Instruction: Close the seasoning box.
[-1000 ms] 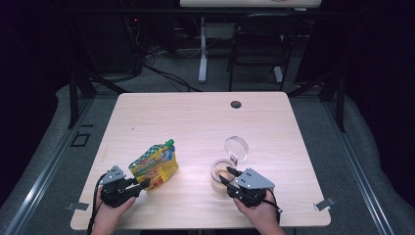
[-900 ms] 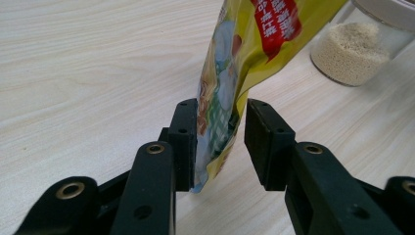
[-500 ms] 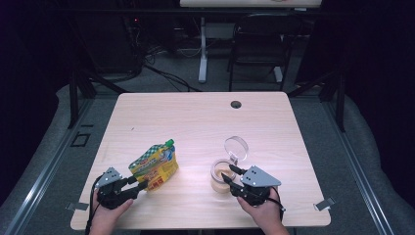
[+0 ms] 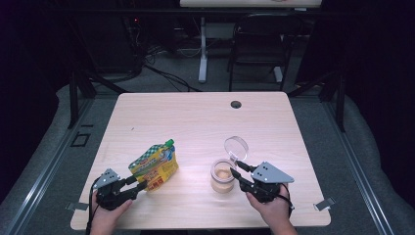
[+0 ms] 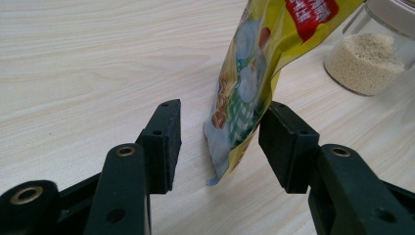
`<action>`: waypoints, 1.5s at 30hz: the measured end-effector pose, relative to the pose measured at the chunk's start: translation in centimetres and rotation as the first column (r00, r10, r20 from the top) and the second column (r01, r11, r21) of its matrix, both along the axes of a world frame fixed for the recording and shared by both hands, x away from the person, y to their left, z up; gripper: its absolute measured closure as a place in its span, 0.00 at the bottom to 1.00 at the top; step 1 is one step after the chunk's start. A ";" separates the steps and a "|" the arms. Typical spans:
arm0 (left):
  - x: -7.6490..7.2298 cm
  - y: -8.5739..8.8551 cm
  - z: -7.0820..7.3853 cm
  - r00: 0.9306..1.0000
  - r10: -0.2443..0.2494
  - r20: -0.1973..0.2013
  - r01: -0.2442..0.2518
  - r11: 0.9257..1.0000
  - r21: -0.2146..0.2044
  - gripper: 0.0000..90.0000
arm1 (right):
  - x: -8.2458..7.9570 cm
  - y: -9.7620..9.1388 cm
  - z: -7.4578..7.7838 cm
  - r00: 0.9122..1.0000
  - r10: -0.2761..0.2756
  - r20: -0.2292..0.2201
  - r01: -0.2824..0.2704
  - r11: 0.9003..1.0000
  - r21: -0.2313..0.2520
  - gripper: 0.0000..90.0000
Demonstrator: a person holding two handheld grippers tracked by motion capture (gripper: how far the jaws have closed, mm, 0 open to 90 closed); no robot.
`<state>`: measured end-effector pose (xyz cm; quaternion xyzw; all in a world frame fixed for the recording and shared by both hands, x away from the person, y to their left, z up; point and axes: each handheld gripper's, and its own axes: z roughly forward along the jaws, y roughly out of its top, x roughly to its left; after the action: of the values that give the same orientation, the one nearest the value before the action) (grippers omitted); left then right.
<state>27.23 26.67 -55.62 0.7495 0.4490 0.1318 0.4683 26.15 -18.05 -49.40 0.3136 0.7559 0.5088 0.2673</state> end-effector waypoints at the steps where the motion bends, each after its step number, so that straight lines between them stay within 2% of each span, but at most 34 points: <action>1: 0.1 0.0 0.0 1.000 -0.003 0.001 0.003 1.000 0.007 0.57 | 0.0 -0.1 0.0 1.000 -0.005 0.001 0.005 1.000 0.005 0.76; 6: 0.0 0.0 0.1 1.000 -0.007 0.012 0.007 1.000 0.012 0.57 | 0.0 -1.0 0.3 1.000 -0.016 -0.004 0.016 1.000 -0.011 0.86; 11: 0.0 0.2 0.1 1.000 -0.002 0.010 0.002 1.000 -0.005 0.56 | 0.2 -1.6 0.3 0.999 -0.023 -0.024 0.023 1.000 -0.010 0.93; 12: 0.0 0.2 0.1 1.000 -0.001 0.011 0.001 1.000 -0.006 0.55 | 0.3 -1.7 0.4 0.999 -0.026 -0.029 0.025 0.999 -0.022 0.94; 19: -0.1 0.2 0.0 1.000 -0.005 0.012 0.005 1.000 -0.012 0.55 | 0.6 -2.7 0.1 0.997 -0.061 -0.043 0.061 0.998 -0.005 0.98; 25: -0.3 0.2 0.1 1.000 -0.016 0.020 0.016 1.000 -0.004 0.58 | 1.1 -3.4 -0.1 0.993 -0.098 -0.058 0.098 0.995 0.002 1.00; 35: -0.8 0.5 0.1 0.999 0.022 0.026 -0.022 1.000 0.002 0.57 | 2.2 -4.0 -0.4 0.985 -0.153 -0.076 0.154 0.988 0.004 1.00; 45: -1.4 0.8 0.0 0.999 0.037 0.030 -0.037 0.999 0.010 0.57 | 3.7 -4.2 -0.9 0.976 -0.194 -0.096 0.196 0.980 0.014 1.00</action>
<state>25.84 27.44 -55.61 0.7416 0.4551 0.1540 0.4682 29.83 -22.24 -50.29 0.4132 0.7271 0.4736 0.2762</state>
